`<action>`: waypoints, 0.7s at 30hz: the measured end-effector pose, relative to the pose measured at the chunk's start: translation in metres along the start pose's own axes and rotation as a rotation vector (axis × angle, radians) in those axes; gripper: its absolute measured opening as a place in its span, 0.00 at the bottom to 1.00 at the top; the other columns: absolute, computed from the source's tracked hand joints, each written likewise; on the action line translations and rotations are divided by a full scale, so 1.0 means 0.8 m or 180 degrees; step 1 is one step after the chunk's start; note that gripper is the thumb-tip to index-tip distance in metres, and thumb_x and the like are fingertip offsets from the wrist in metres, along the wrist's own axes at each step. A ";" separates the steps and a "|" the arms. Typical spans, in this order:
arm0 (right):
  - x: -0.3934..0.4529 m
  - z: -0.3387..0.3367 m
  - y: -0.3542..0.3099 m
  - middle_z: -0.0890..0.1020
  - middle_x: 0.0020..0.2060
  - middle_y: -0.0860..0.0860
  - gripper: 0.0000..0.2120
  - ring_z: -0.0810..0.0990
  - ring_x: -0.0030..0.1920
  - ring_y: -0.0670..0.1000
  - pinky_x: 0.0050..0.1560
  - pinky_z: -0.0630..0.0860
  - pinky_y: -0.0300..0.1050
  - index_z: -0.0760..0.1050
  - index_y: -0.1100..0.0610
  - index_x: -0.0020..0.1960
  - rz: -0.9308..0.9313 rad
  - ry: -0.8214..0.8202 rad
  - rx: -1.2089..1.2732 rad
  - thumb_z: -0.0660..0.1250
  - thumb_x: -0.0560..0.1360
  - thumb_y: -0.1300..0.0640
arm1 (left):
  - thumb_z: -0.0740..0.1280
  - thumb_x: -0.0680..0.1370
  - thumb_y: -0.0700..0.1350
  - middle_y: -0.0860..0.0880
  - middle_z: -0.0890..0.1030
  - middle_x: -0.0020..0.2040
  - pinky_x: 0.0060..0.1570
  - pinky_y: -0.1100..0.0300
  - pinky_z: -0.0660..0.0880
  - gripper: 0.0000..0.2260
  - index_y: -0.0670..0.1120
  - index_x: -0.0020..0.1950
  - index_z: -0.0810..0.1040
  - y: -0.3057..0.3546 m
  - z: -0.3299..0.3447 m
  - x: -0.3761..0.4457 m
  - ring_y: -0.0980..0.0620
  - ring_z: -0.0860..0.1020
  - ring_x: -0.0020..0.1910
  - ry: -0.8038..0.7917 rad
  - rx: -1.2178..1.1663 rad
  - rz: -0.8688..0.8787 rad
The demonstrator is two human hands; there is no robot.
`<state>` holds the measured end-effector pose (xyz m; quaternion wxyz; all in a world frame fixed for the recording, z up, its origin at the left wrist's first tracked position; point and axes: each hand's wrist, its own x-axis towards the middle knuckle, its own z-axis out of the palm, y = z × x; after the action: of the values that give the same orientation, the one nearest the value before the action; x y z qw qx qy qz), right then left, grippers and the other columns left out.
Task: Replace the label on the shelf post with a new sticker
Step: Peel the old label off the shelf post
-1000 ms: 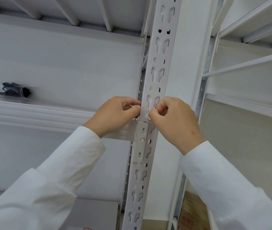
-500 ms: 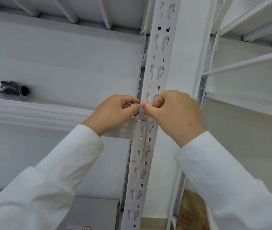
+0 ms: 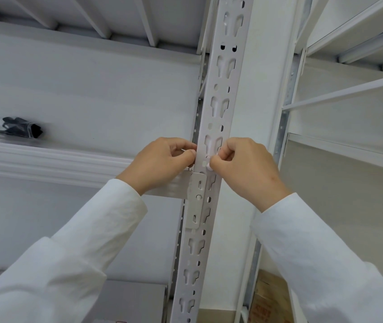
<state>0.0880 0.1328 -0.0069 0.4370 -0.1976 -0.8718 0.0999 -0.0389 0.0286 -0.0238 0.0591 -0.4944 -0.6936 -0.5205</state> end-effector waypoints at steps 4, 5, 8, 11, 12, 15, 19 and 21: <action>-0.004 0.004 0.001 0.80 0.34 0.48 0.08 0.78 0.39 0.53 0.34 0.68 0.42 0.75 0.54 0.36 -0.0050 0.0049 0.0021 0.66 0.70 0.51 | 0.62 0.69 0.55 0.53 0.87 0.46 0.61 0.48 0.75 0.15 0.55 0.50 0.83 -0.001 0.000 0.001 0.53 0.83 0.51 0.0012 0.0002 -0.0009; -0.006 0.005 0.001 0.79 0.33 0.48 0.09 0.78 0.39 0.53 0.33 0.68 0.42 0.74 0.55 0.36 -0.0072 0.0062 0.0017 0.65 0.70 0.51 | 0.62 0.69 0.55 0.53 0.87 0.46 0.61 0.48 0.75 0.15 0.55 0.50 0.83 -0.001 0.000 0.001 0.53 0.84 0.51 0.0006 -0.0001 0.0005; -0.009 0.007 0.003 0.78 0.31 0.48 0.10 0.77 0.37 0.54 0.32 0.66 0.39 0.74 0.55 0.36 -0.0061 0.0097 0.0029 0.66 0.71 0.50 | 0.62 0.69 0.55 0.52 0.87 0.46 0.61 0.46 0.75 0.15 0.55 0.50 0.83 -0.003 0.000 0.002 0.52 0.84 0.51 0.0001 -0.0022 0.0035; -0.010 0.006 0.004 0.79 0.31 0.48 0.11 0.77 0.37 0.54 0.32 0.66 0.38 0.74 0.56 0.36 -0.0031 0.0097 0.0063 0.66 0.71 0.50 | 0.62 0.70 0.54 0.51 0.87 0.46 0.61 0.46 0.75 0.14 0.55 0.50 0.83 -0.002 0.000 0.001 0.51 0.84 0.51 0.0003 -0.0018 0.0045; -0.010 0.007 0.005 0.79 0.31 0.48 0.10 0.78 0.37 0.54 0.32 0.66 0.37 0.74 0.56 0.36 -0.0029 0.0093 0.0065 0.66 0.71 0.50 | 0.62 0.70 0.54 0.51 0.87 0.46 0.61 0.46 0.75 0.14 0.55 0.50 0.83 -0.002 0.000 0.001 0.51 0.84 0.51 -0.0004 -0.0020 0.0052; -0.010 0.006 0.008 0.78 0.30 0.47 0.11 0.77 0.36 0.51 0.32 0.67 0.39 0.75 0.55 0.35 -0.0090 0.0048 0.0110 0.67 0.71 0.49 | 0.61 0.69 0.54 0.52 0.87 0.46 0.61 0.47 0.75 0.15 0.55 0.50 0.83 -0.002 0.000 0.001 0.52 0.84 0.51 -0.0008 -0.0020 0.0053; -0.005 -0.007 0.021 0.76 0.24 0.43 0.14 0.71 0.28 0.44 0.31 0.67 0.41 0.77 0.52 0.32 -0.0225 -0.0043 0.0531 0.71 0.68 0.43 | 0.61 0.69 0.55 0.52 0.87 0.46 0.61 0.47 0.75 0.15 0.55 0.50 0.83 -0.002 0.001 0.001 0.53 0.84 0.51 0.0001 -0.0008 0.0047; -0.002 -0.012 0.029 0.76 0.25 0.44 0.13 0.71 0.27 0.43 0.33 0.68 0.41 0.77 0.52 0.33 -0.0386 0.0190 0.0895 0.71 0.67 0.43 | 0.61 0.69 0.55 0.52 0.87 0.46 0.61 0.47 0.75 0.15 0.55 0.50 0.83 -0.002 0.001 0.001 0.52 0.84 0.51 -0.0002 -0.0014 0.0045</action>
<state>0.1023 0.1535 -0.0104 0.4913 -0.0844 -0.8461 0.1885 -0.0401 0.0292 -0.0248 0.0616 -0.4996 -0.6889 -0.5215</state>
